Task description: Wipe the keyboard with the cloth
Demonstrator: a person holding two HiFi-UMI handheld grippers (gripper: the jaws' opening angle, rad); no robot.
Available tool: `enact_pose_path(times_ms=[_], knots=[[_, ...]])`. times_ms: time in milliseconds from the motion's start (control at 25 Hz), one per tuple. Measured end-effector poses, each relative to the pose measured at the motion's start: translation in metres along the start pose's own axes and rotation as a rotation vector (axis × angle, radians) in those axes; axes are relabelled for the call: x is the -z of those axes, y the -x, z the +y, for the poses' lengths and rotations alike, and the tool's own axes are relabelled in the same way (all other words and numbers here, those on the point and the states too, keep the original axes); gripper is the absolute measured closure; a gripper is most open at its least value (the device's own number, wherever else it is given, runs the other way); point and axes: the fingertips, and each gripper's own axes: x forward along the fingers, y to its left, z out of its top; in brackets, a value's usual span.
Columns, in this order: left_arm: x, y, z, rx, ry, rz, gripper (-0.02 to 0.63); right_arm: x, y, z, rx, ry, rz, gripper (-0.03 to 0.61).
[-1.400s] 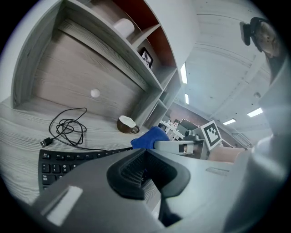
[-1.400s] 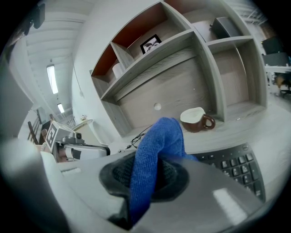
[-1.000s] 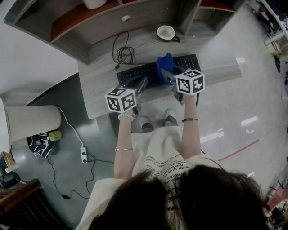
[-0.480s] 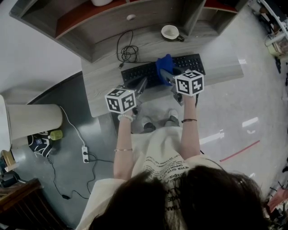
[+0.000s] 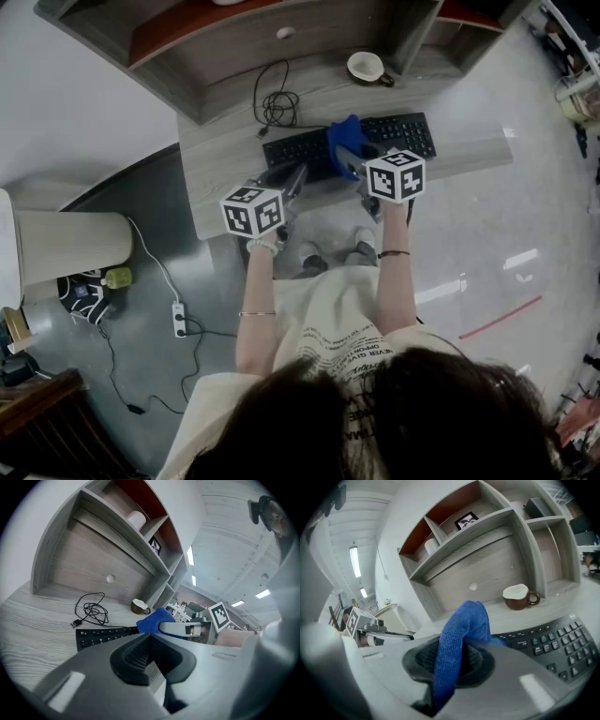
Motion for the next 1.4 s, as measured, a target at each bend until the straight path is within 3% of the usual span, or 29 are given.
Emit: enact_pose_path(times_ms=[1400], knots=[[0.011, 0.060, 0.044, -0.067, 0.018, -0.014, 0.617, 0.013, -0.047, 0.053, -0.050, 0.003, 0.008, 0.526]])
